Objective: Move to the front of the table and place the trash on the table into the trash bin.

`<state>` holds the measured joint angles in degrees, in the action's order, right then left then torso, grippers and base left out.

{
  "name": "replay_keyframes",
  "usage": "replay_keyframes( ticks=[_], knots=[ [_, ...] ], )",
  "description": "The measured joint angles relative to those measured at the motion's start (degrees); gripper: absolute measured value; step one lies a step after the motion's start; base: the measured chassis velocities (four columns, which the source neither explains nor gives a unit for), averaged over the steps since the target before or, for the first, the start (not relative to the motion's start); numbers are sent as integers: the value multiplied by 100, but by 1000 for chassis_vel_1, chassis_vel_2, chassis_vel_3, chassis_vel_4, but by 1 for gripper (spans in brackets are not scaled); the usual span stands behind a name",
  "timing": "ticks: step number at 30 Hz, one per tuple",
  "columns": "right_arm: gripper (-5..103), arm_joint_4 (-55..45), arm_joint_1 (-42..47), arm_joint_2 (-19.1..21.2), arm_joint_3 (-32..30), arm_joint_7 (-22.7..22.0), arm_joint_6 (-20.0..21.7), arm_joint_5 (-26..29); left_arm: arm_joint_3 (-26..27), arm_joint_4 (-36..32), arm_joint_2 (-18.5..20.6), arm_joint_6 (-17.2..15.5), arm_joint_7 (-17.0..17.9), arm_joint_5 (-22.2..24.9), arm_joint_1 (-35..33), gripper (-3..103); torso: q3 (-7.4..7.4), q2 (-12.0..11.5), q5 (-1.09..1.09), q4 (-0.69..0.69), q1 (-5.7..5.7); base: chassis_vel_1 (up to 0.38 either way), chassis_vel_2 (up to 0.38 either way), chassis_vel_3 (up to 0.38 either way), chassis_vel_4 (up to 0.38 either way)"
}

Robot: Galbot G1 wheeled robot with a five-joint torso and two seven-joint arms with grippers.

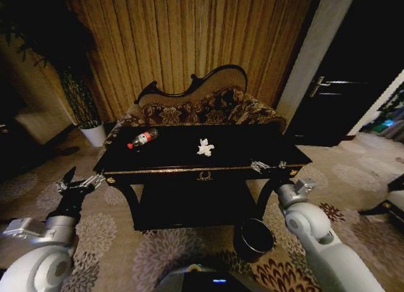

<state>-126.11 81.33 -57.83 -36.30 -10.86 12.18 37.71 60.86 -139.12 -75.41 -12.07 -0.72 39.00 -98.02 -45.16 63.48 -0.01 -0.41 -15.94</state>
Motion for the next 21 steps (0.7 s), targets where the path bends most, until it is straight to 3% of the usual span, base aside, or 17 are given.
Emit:
replay_keyframes(
  ticks=[11,15,20,21],
  knots=[
    [100,-138,-26,226,119,-20,261,136,-6,-21,-7,0,-6,5,-7,100,-1,-1,1,-1,-2,-64,61,65,-61],
    [100,-221,-165,690,247,-21,333,715,-1,-7,-30,1,-9,6,-8,100,0,0,1,1,0,0,0,0,0],
    [100,-280,-568,1814,467,30,433,1792,39,-8,-105,10,-16,11,-23,100,-1,0,1,1,0,0,0,0,0],
    [100,-280,-568,1814,467,30,433,1792,39,-8,-105,10,-16,11,-23,100,-1,0,1,1,0,0,0,0,0]
  ],
)
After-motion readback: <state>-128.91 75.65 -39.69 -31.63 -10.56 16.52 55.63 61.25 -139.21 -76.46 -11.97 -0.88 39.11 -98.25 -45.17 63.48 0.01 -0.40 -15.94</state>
